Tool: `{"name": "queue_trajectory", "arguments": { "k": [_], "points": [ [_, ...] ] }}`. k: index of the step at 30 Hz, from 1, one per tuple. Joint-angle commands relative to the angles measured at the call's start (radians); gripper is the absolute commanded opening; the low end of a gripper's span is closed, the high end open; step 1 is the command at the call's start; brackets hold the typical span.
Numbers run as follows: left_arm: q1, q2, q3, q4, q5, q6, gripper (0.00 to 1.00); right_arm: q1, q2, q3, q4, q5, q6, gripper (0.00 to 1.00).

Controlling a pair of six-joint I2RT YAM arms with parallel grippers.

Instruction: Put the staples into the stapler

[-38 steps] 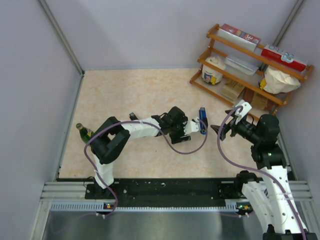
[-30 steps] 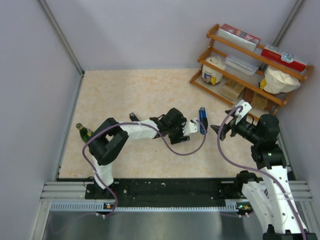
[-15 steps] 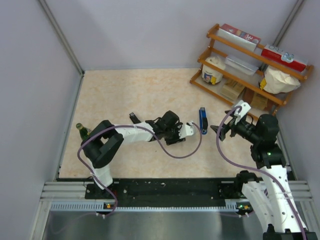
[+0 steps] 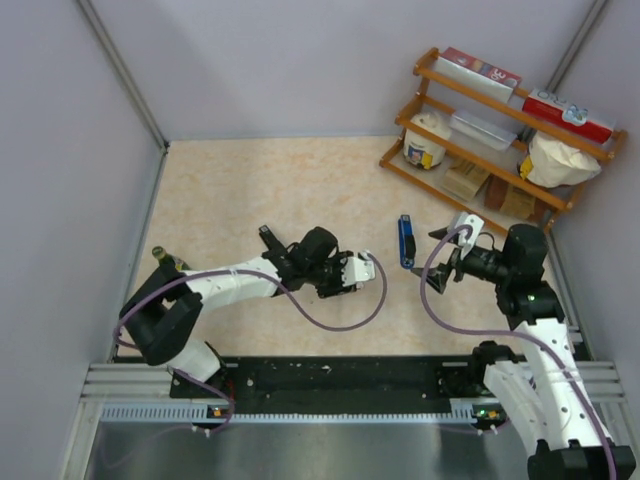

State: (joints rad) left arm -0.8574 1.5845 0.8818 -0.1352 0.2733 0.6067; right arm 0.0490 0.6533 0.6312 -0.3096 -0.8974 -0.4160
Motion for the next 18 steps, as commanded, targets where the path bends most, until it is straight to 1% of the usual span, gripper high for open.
{"name": "queue_trajectory", "arguments": {
  "k": [1,2,4,6,8,9,11,14,16,18],
  "points": [
    [-0.003,-0.145,-0.032,-0.007,0.101,0.013,0.51,-0.006,0.049,-0.005,0.018,-0.133,-0.087,0.93],
    [-0.005,-0.179,-0.043,-0.004,0.113,0.005,0.51,-0.005,0.074,-0.002,0.02,-0.13,-0.101,0.93],
    [-0.009,-0.193,-0.061,0.028,0.104,-0.005,0.54,0.009,0.103,0.002,0.021,-0.126,-0.128,0.93],
    [-0.014,-0.166,-0.055,0.037,0.06,-0.021,0.62,0.038,0.138,0.007,0.039,-0.1,-0.13,0.93],
    [-0.014,-0.129,-0.038,0.023,0.034,-0.019,0.67,0.093,0.19,0.021,0.043,-0.051,-0.15,0.93],
    [-0.015,-0.114,-0.04,0.034,0.026,-0.013,0.72,0.116,0.225,0.028,0.043,-0.026,-0.164,0.93],
    [-0.014,-0.071,-0.038,0.065,0.023,-0.01,0.8,0.127,0.285,0.051,0.043,-0.028,-0.175,0.92],
    [-0.014,0.021,0.023,0.049,-0.015,-0.037,0.83,0.127,0.322,0.088,0.046,-0.032,-0.164,0.9],
    [-0.014,0.083,0.072,0.02,-0.042,-0.047,0.84,0.127,0.304,0.081,0.052,-0.043,-0.161,0.9],
    [-0.014,0.11,0.091,0.023,-0.052,-0.054,0.85,0.126,0.263,0.044,0.079,-0.061,-0.153,0.91]
  ]
}}
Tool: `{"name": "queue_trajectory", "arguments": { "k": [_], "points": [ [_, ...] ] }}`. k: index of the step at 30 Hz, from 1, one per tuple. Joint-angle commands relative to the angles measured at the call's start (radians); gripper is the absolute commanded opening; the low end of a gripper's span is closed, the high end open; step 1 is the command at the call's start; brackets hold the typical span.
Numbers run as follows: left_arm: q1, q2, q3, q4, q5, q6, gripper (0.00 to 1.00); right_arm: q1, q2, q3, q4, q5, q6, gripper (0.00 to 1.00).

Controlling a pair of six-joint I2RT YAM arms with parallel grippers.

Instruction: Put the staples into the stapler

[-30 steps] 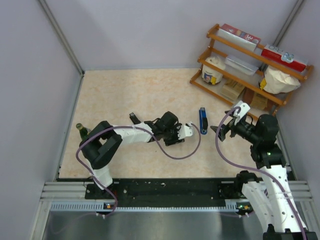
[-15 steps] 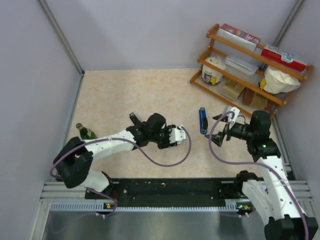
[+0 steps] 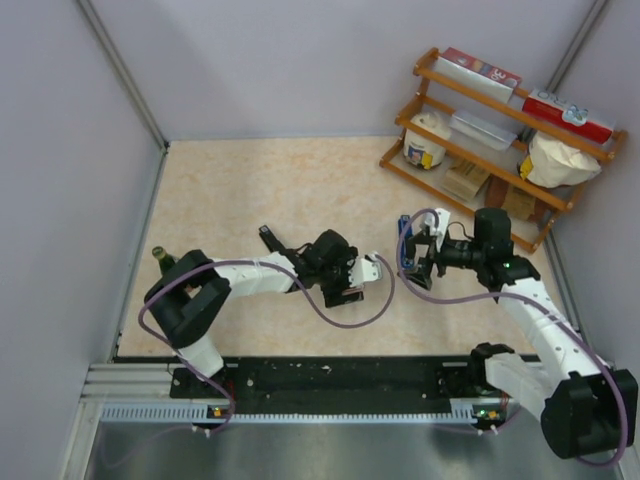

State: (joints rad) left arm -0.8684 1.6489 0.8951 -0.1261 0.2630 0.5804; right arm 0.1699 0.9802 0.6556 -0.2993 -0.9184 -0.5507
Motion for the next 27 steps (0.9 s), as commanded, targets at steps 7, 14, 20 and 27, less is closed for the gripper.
{"name": "queue_trajectory", "arguments": {
  "k": [7,14,20,27],
  "points": [
    [-0.003,0.097,0.111,0.017,-0.051,-0.022,0.86,-0.003,-0.161,-0.056,0.106,-0.046,-0.018,0.93],
    [0.0,0.137,0.156,-0.062,0.005,-0.004,0.79,-0.006,-0.183,-0.054,0.106,-0.045,-0.012,0.93],
    [0.0,0.167,0.183,-0.101,0.021,-0.016,0.64,-0.026,-0.204,-0.062,0.106,-0.051,-0.012,0.93],
    [0.0,0.146,0.174,-0.099,0.021,-0.034,0.54,-0.041,-0.224,-0.063,0.104,-0.063,-0.009,0.93]
  ]
}}
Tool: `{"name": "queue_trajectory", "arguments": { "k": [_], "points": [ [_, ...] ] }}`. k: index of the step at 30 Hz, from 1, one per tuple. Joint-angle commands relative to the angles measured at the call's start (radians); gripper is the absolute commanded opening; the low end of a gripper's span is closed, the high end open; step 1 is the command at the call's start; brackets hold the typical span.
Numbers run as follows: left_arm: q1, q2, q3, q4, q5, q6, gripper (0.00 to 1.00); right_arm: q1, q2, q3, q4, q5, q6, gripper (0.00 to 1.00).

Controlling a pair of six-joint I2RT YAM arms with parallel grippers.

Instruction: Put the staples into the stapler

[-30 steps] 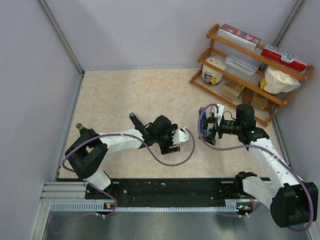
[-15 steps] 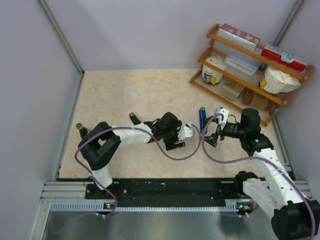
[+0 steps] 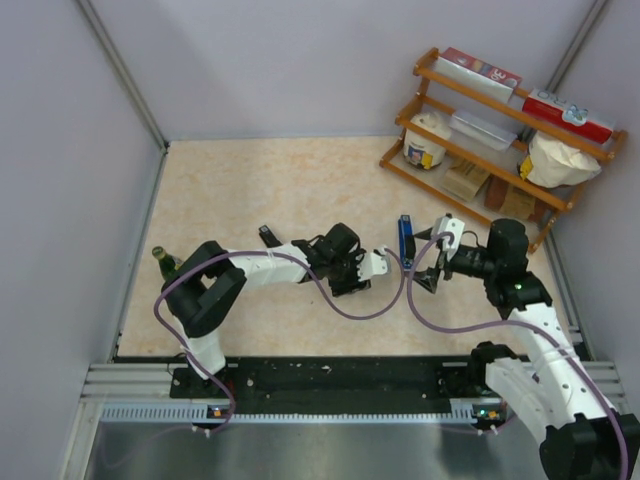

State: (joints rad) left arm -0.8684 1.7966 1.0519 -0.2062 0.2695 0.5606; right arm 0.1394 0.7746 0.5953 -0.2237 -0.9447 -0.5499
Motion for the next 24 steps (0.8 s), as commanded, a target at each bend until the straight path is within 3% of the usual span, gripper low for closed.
{"name": "queue_trajectory", "arguments": {
  "k": [1,12,24],
  "points": [
    [0.0,-0.006,0.016,-0.021,0.014,-0.014,0.52,-0.014,-0.018,-0.003,0.03,-0.037,-0.008,0.93],
    [0.0,-0.071,-0.009,-0.045,-0.016,-0.001,0.47,-0.018,-0.018,-0.002,0.03,-0.046,0.005,0.93],
    [0.0,-0.275,-0.029,-0.097,0.059,-0.011,0.47,-0.032,0.068,0.0,0.041,-0.127,0.022,0.93]
  ]
}}
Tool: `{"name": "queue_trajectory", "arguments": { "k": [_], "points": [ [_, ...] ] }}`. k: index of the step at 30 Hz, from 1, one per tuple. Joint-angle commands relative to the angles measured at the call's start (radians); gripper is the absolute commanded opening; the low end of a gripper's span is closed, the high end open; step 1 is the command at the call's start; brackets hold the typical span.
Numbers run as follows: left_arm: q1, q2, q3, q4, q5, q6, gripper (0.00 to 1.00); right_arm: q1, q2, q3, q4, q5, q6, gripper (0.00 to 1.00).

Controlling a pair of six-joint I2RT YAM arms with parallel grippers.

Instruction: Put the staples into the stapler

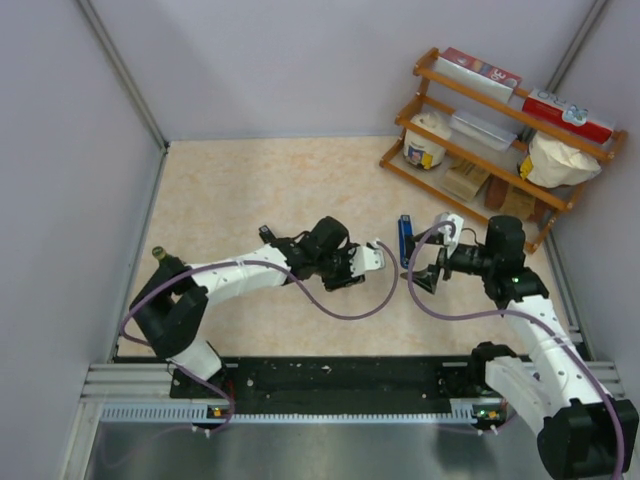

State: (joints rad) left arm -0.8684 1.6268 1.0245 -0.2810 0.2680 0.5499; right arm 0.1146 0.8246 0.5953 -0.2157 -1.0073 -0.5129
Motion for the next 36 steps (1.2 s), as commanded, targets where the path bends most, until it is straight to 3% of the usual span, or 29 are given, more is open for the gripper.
{"name": "queue_trajectory", "arguments": {
  "k": [1,12,16,19,26,36],
  "points": [
    [0.0,-0.123,-0.003,-0.033,0.077,0.002,0.47,-0.007,0.025,0.001,0.032,-0.07,-0.022,0.93],
    [-0.006,-0.275,0.002,-0.099,0.24,-0.01,0.47,0.151,0.077,0.023,0.041,-0.065,-0.102,0.94],
    [-0.012,-0.285,0.006,-0.099,0.261,-0.021,0.47,0.183,0.117,0.014,0.131,-0.085,-0.061,0.93],
    [-0.018,-0.288,0.011,-0.087,0.257,-0.037,0.47,0.2,0.14,0.004,0.259,-0.085,-0.006,0.93],
    [-0.026,-0.282,0.02,-0.066,0.24,-0.053,0.48,0.272,0.231,0.049,0.225,-0.102,-0.003,0.92],
    [-0.04,-0.257,0.048,-0.067,0.227,-0.064,0.48,0.298,0.232,0.015,0.26,-0.137,0.027,0.92]
  ]
}}
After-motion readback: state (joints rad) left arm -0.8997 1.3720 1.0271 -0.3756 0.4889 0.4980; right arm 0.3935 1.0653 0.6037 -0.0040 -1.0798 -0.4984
